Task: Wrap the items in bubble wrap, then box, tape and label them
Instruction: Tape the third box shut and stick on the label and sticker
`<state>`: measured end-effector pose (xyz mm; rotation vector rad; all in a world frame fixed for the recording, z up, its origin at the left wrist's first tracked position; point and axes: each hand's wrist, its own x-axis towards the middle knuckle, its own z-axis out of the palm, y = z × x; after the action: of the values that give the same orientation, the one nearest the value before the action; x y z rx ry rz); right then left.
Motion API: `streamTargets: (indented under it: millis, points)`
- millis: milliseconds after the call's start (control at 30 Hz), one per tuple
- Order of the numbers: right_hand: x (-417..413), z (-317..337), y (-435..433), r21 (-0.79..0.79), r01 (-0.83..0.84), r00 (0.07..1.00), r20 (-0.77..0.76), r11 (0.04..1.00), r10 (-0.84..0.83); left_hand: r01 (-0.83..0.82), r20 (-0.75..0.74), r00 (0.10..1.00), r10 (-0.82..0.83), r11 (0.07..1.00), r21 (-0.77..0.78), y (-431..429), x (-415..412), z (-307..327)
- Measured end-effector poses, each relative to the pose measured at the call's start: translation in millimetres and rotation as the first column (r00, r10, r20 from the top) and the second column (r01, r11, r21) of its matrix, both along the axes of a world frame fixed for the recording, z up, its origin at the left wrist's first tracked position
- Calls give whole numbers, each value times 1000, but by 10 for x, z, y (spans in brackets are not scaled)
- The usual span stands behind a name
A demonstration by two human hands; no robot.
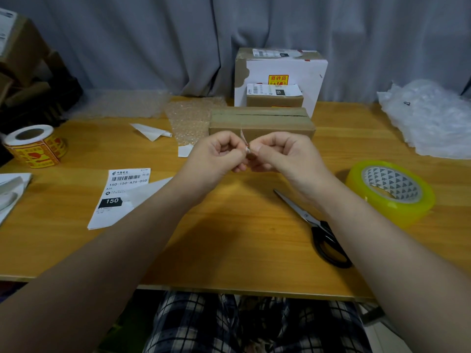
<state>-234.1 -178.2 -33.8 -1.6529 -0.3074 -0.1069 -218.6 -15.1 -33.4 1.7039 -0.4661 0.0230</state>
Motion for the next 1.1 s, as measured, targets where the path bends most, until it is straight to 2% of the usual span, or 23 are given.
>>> streamTargets:
  millis: [167, 400, 533, 667, 767, 933, 1100]
  points:
    - [8, 12, 25, -87, 35, 998, 55, 996, -30, 12, 14, 1000, -12, 1000, 11, -4, -13, -10]
    - [15, -6, 15, 60, -36, 995, -86, 998, 41, 51, 12, 999, -51, 999, 4, 19, 1, 10]
    - [31, -41, 44, -50, 65, 998, -9, 997, -66, 55, -28, 998, -55, 998, 20, 2, 20, 27]
    - [45, 10, 22, -97, 34, 999, 6, 995, -34, 82, 4, 997, -83, 991, 108, 24, 41, 65]
    - [42, 74, 1, 16, -84, 991, -101, 996, 85, 186, -15, 983, -186, 982, 38, 81, 55, 74]
    - [24, 98, 18, 330, -145, 941, -244, 933, 232, 283, -125, 939, -322, 924, -256, 83, 40, 60]
    - [-2, 61, 47, 391, -97, 954, -225, 915, 197, 219, -135, 959, -250, 953, -210, 89, 47, 43]
